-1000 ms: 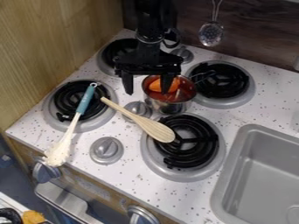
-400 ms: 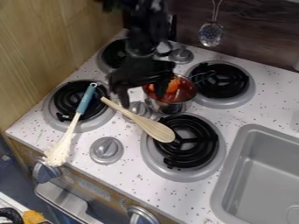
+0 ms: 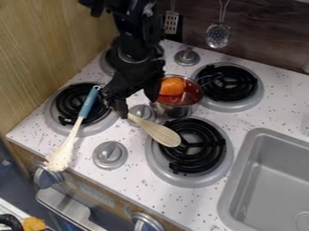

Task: Put the cooking stick on the left of the burner

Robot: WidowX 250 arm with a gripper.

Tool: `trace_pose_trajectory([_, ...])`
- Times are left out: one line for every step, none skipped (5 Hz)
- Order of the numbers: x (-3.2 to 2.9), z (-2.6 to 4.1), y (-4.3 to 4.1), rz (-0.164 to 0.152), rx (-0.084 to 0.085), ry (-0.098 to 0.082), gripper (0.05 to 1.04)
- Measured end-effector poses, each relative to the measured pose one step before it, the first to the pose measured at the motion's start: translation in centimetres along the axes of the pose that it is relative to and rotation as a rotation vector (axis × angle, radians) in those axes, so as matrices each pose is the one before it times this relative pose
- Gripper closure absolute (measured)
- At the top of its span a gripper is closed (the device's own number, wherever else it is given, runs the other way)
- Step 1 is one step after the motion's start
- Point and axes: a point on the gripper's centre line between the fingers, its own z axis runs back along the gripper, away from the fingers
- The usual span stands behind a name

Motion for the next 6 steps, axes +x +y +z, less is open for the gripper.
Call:
trace_pose_trajectory([0.346,-0.227,0.437,0.1102,-0.0066,0.0296,0.083])
trace_pose_trajectory([0.019,-1.241,0.48,0.142,0.0271,0.0313,0.083])
trace_pose_trajectory([0.075,-0.422,-0.617,0.0578,-0.0004,0.0049,0.083])
trace_pose_trajectory([0.122,-0.473,-0.184,0.0195,0.0152,0.0163,0.083])
trace_pose_trajectory([0.039,-0.247,-0.011,0.0252,0.0015,0.0049,0.083])
trace_pose_trajectory([0.428,-0.535,0.074,0.0146,0.0349,0.0254,0.083])
